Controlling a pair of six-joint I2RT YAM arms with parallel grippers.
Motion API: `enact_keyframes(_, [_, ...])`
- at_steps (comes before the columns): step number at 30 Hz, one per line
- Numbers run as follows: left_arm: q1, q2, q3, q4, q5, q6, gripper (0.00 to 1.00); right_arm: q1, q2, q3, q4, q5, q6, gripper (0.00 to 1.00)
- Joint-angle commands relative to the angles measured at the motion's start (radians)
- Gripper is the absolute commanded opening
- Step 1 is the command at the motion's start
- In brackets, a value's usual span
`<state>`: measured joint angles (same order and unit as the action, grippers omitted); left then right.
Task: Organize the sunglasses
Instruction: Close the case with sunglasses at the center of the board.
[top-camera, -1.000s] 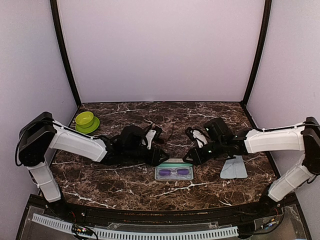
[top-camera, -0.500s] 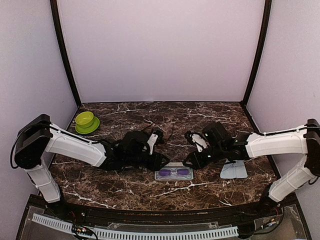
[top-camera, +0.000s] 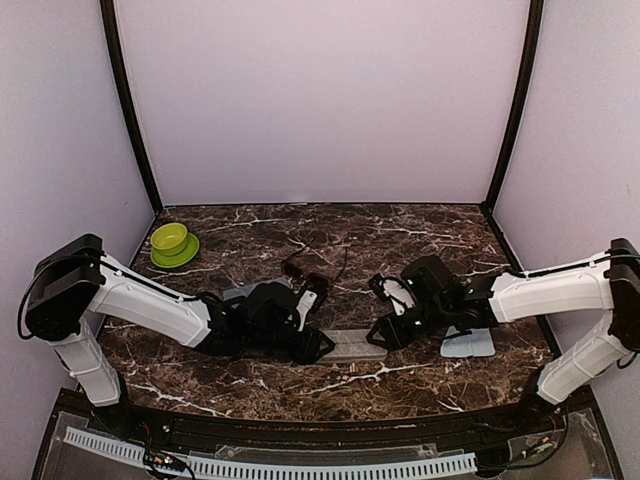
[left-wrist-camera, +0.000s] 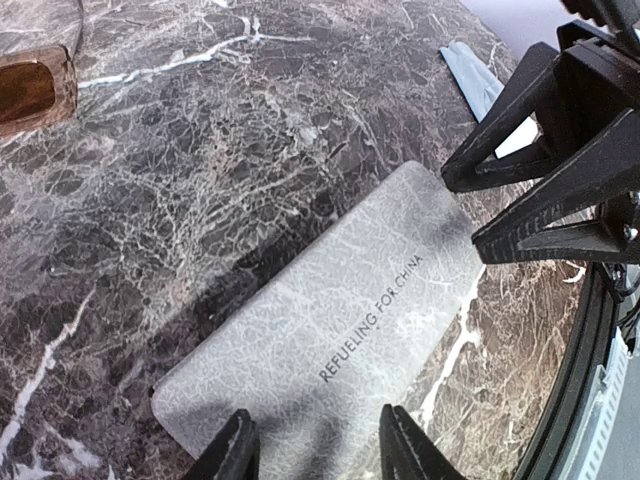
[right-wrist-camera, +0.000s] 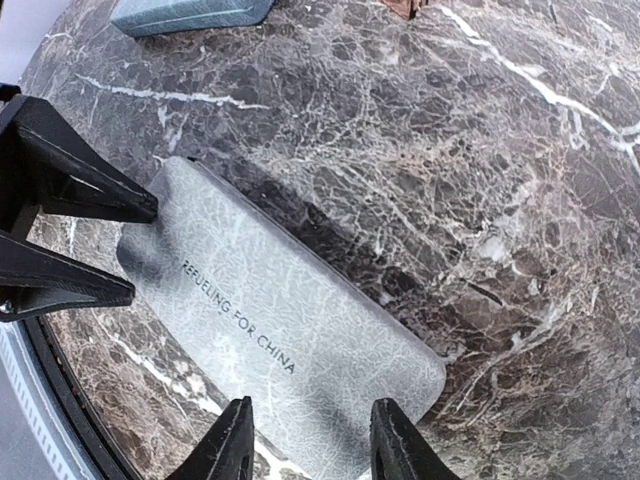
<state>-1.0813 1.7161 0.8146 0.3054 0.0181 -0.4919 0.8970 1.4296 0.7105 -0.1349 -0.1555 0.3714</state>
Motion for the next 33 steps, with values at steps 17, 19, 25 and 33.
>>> enact_keyframes(17, [0.019, -0.201, -0.02, -0.214, -0.026, 0.322, 0.99, 0.007, -0.033, -0.002, -0.129, -0.005, -0.007, 0.87])
enact_keyframes(19, [0.05, -0.191, 0.006, -0.245, 0.068, 0.382, 0.99, 0.006, -0.014, -0.005, -0.112, -0.029, -0.004, 0.88])
enact_keyframes(25, [0.132, -0.138, 0.041, -0.281, 0.291, 0.564, 0.99, 0.006, 0.016, -0.025, -0.058, -0.074, 0.01, 0.86])
enact_keyframes(33, [0.136, -0.001, 0.159, -0.365, 0.346, 0.784, 0.99, 0.011, 0.069, -0.022, -0.021, -0.084, 0.012, 0.79])
